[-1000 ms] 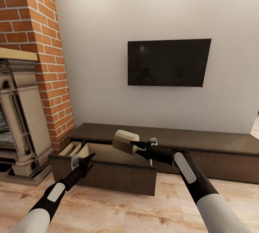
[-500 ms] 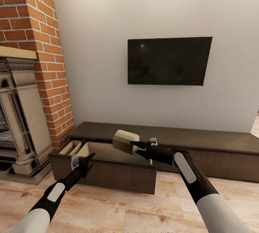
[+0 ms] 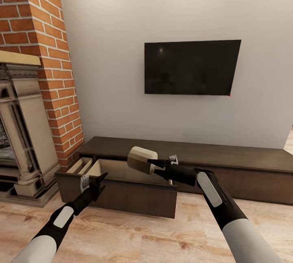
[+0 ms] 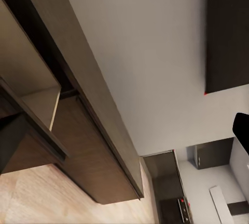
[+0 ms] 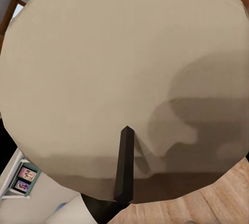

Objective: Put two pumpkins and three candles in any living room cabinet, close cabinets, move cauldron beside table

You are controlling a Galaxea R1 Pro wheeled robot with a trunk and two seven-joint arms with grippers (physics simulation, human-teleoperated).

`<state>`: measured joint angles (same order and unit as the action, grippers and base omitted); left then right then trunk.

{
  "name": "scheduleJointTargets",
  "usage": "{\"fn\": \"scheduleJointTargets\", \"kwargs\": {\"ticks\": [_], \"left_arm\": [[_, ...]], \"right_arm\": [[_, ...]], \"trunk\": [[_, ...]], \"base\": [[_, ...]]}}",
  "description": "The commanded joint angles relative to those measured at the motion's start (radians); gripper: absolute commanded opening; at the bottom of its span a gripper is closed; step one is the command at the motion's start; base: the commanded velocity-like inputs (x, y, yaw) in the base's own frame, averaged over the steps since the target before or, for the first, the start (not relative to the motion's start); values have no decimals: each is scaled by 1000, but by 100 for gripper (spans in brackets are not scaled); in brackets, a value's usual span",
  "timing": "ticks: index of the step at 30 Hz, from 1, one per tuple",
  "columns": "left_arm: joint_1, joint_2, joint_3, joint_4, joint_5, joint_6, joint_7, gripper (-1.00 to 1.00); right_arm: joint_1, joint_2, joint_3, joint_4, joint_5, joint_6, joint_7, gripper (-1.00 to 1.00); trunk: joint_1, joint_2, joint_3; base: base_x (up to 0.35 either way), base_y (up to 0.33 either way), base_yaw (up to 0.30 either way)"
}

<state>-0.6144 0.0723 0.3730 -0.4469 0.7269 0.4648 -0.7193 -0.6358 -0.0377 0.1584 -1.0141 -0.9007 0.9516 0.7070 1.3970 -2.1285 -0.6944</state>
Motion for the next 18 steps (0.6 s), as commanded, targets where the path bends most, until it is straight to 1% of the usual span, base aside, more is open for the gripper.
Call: {"fn": "scheduleJointTargets", "kwargs": {"ticks": [1, 18], "left_arm": [[-1, 0, 3, 1, 5, 8, -2, 100], [-1, 0, 2, 1, 5, 9, -3, 100]], "right_arm": [[-1, -1, 1, 0, -1, 3, 3, -100], [-1, -1, 1, 0, 0, 3, 3, -100]], "trunk": [[0, -1, -1], [0, -1, -1]], "base": [[0, 0, 0], [0, 0, 0]]}}
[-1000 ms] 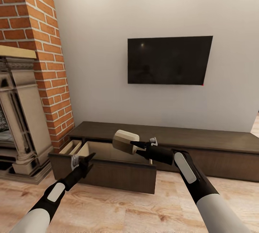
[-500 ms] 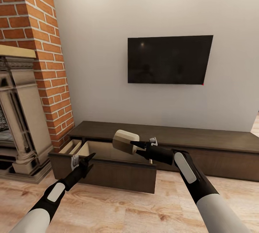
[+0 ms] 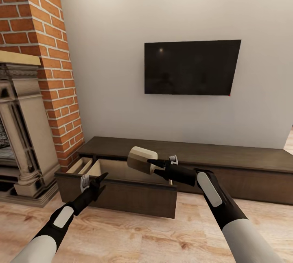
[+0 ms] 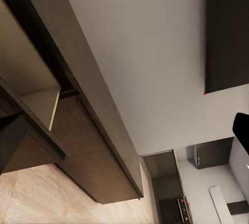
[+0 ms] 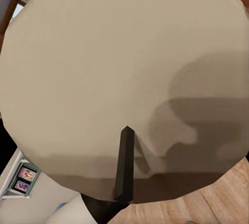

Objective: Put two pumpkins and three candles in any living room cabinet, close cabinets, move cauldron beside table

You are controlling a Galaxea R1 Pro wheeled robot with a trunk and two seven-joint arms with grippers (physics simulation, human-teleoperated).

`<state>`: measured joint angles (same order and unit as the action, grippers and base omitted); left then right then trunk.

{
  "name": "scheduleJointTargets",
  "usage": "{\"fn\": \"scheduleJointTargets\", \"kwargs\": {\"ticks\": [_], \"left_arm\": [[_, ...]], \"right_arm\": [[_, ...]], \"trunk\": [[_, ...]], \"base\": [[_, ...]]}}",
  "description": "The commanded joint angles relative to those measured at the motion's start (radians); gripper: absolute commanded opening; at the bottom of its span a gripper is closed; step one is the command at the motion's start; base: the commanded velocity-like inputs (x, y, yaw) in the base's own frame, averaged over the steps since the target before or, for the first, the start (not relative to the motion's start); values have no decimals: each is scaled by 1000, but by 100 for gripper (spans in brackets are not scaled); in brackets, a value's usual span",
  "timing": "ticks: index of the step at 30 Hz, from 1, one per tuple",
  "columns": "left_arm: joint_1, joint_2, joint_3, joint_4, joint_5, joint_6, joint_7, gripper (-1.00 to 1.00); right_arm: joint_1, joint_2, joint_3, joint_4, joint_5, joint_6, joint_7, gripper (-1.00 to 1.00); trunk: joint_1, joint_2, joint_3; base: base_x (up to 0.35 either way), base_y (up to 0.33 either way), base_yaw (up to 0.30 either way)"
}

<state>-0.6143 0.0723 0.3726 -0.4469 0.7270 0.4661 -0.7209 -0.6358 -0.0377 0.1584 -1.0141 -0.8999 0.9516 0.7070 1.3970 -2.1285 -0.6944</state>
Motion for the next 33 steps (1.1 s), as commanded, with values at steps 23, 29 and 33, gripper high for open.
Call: {"fn": "scheduleJointTargets", "kwargs": {"ticks": [23, 29, 33], "left_arm": [[-1, 0, 2, -1, 5, 6, -2, 100], [-1, 0, 2, -1, 5, 5, -2, 100], [-1, -1, 2, -1, 5, 5, -2, 100]], "right_arm": [[-1, -1, 1, 0, -1, 3, 2, -100], [-1, -1, 1, 0, -1, 3, 3, -100], [-1, -1, 1, 0, -1, 3, 3, -100]], "trunk": [[0, -1, -1], [0, -1, -1], [0, -1, -1]], "base": [[189, 216, 0], [287, 187, 0], [304, 134, 0]]}}
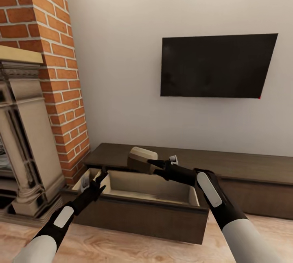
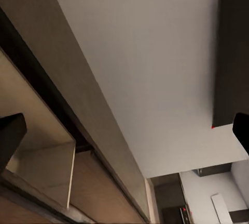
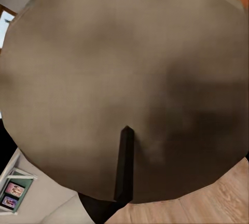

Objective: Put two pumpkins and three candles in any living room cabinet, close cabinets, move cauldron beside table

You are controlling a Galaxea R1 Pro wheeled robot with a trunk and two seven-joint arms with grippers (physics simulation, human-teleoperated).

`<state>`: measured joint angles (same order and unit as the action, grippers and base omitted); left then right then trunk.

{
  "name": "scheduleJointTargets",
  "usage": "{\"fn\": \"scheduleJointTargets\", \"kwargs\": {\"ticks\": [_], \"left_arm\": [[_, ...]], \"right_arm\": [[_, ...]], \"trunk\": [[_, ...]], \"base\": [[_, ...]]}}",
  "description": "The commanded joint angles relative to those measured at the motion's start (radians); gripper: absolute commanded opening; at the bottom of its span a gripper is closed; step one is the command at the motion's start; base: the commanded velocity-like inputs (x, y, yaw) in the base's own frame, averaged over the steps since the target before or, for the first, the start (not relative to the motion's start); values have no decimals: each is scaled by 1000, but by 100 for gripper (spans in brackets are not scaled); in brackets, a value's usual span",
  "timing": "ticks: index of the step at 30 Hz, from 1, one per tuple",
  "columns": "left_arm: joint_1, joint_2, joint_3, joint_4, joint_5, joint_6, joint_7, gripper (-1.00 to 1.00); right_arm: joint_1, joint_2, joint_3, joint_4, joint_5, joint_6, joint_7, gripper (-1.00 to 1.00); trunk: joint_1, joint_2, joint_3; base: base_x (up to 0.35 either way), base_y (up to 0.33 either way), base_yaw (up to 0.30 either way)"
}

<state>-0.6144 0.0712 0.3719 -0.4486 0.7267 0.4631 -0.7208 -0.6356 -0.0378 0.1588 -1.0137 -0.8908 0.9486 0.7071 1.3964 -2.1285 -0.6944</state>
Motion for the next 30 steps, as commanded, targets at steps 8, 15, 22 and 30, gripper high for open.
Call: {"fn": "scheduleJointTargets", "kwargs": {"ticks": [8, 15, 22, 30], "left_arm": [[-1, -2, 3, 1, 5, 8, -2, 100], [-1, -5, 3, -1, 5, 8, -6, 100], [-1, -6, 3, -2, 5, 6, -12, 100], [-1, -24, 1, -82, 4, 11, 10, 100]], "right_arm": [[-1, -1, 0, 0, -10, 6, 3, -100], [-1, -1, 0, 0, -10, 6, 2, -100], [-1, -1, -1, 0, -5, 8, -2, -100], [-2, -2, -11, 12, 86, 12, -205, -100]], "trunk": [[0, 0, -1], [0, 0, -1], [0, 0, -1], [0, 0, -1]], "base": [[306, 61, 0], [61, 1, 0], [1, 0, 0], [0, 0, 0]]}}
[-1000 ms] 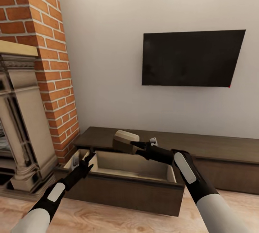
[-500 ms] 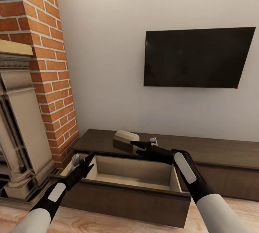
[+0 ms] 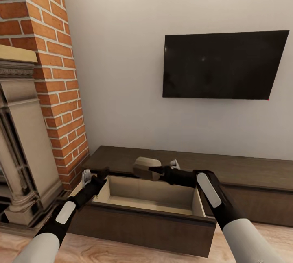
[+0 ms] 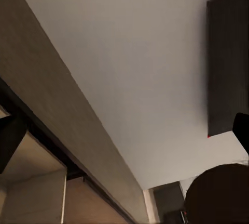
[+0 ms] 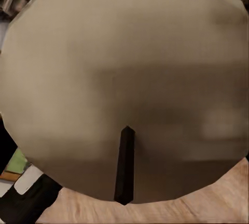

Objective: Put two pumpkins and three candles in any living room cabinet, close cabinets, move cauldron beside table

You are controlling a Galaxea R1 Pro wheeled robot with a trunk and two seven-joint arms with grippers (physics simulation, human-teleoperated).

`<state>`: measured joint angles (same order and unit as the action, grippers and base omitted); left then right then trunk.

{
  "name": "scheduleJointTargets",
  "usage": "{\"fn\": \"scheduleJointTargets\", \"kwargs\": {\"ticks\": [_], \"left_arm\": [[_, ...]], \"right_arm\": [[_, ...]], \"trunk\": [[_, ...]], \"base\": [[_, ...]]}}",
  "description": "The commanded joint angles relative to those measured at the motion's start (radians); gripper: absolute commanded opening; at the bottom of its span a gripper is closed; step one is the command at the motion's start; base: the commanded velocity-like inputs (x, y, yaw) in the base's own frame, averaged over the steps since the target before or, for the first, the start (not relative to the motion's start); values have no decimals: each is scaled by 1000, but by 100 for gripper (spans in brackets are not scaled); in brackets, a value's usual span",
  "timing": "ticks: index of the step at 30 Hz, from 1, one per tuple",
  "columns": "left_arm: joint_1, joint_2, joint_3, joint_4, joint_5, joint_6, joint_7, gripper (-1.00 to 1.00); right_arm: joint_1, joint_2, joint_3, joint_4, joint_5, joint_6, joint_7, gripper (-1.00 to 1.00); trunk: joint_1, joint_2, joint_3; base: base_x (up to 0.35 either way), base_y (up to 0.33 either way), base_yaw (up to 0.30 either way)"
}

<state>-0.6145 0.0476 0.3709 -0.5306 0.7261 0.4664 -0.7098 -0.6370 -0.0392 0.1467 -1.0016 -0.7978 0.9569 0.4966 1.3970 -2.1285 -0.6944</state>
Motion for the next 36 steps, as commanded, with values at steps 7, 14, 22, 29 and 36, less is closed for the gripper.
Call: {"fn": "scheduleJointTargets", "kwargs": {"ticks": [7, 14, 22, 29, 36], "left_arm": [[-1, -3, -2, -44, 5, 12, 72, 100], [-5, -23, -51, -104, 4, 20, 211, 100], [-8, -27, -209, -173, 3, 58, 349, 100], [-9, -28, -306, -257, -10, 64, 503, 100], [-9, -28, -445, -430, -17, 202, 730, 100]], "right_arm": [[-6, -2, -1, 0, -3, 9, -15, -100], [-30, -2, -2, 43, 1, 11, -66, -100], [-72, -1, 1, 60, -2, 10, -370, -100], [-110, -1, 7, 62, 8, 16, -416, -100], [-121, 4, 10, 61, 191, 69, -420, -100]], "trunk": [[0, -1, -1], [0, -1, -1], [0, -1, -1], [0, -1, -1], [0, -1, -1]], "base": [[0, 0, 0], [0, 0, 0], [0, 0, 0], [0, 0, 0], [0, 0, 0]]}}
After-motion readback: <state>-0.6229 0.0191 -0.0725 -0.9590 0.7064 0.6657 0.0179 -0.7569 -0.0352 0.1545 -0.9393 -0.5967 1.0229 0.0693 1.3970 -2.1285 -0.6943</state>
